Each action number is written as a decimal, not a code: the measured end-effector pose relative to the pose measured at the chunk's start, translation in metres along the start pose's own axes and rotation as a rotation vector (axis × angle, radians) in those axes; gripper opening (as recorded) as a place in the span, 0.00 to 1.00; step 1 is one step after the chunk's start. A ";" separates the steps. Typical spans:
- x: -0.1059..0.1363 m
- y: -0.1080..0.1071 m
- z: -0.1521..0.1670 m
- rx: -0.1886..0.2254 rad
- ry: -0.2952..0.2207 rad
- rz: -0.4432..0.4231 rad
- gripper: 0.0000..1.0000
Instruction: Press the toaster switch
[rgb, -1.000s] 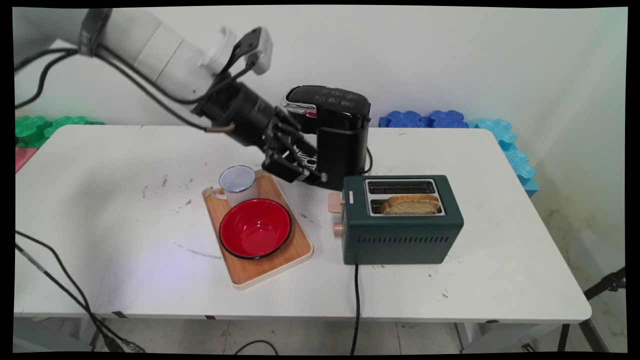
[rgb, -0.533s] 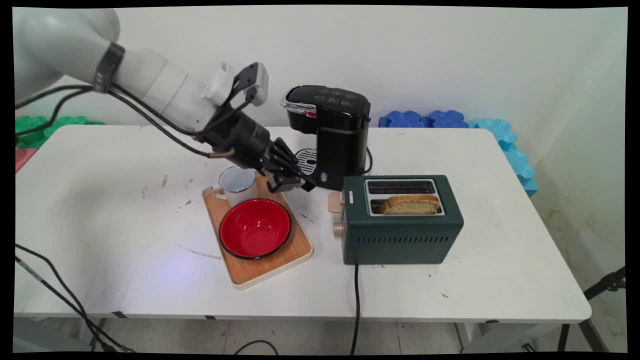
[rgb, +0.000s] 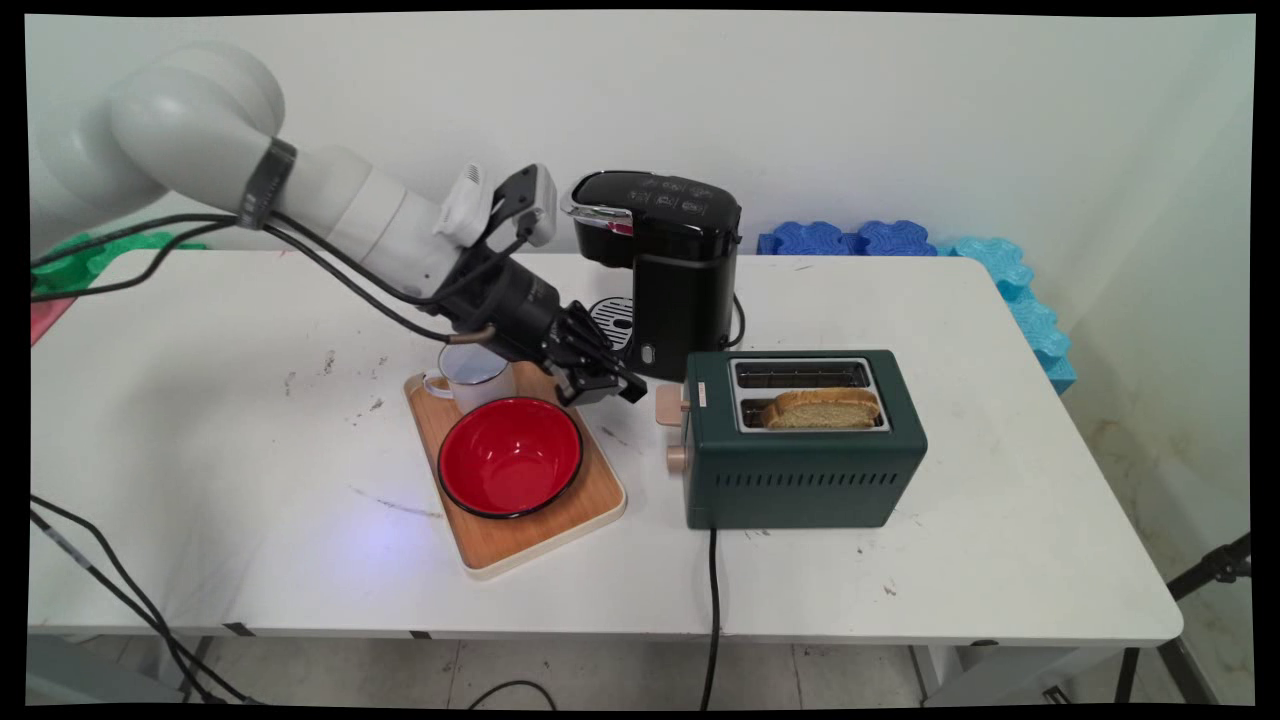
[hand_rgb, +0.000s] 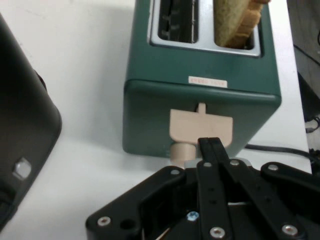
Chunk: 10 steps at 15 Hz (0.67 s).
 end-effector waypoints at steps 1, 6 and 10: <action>0.000 -0.002 0.003 0.001 0.008 0.002 0.00; 0.004 -0.008 0.014 -0.005 0.040 0.002 0.00; 0.005 -0.008 0.021 -0.018 0.049 0.002 0.00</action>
